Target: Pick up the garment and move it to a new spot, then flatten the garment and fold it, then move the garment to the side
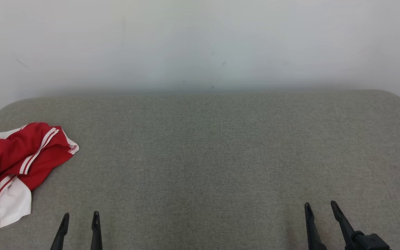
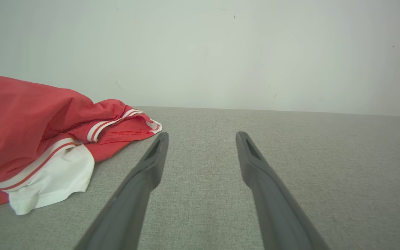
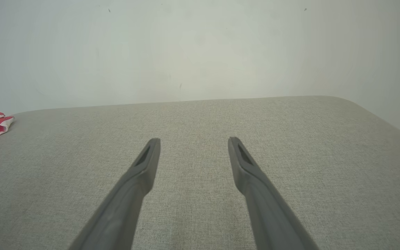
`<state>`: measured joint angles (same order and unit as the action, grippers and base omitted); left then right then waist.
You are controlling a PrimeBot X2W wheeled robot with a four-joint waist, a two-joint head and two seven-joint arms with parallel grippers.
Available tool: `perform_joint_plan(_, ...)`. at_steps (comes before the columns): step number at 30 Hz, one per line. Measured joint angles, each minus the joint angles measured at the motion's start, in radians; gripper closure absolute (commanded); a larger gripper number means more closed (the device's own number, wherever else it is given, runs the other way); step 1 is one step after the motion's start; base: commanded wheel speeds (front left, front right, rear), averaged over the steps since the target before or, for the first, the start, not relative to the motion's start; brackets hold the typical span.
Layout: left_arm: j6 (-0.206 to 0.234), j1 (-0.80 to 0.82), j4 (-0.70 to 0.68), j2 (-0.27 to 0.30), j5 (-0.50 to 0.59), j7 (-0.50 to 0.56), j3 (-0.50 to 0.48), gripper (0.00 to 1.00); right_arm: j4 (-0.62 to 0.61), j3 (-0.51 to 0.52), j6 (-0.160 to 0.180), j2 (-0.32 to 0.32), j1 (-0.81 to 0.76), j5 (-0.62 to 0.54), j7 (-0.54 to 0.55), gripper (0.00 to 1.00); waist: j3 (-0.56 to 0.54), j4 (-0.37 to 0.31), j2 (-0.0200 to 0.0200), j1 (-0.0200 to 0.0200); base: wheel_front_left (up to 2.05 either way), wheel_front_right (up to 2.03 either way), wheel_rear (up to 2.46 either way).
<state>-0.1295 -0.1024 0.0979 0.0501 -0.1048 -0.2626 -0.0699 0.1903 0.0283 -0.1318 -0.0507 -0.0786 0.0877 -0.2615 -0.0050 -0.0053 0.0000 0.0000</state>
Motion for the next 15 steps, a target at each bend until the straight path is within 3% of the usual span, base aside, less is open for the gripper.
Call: perform_joint_plan(15, -0.002, 0.001, 0.014, 0.000, 0.000, 0.000, -0.010, 0.00, 0.002, 0.007, 0.000, 0.000, -0.012, 0.011, 0.000, 0.00, -0.005, 0.036, 0.0000, 0.0000, 0.00, 0.00, 0.00)
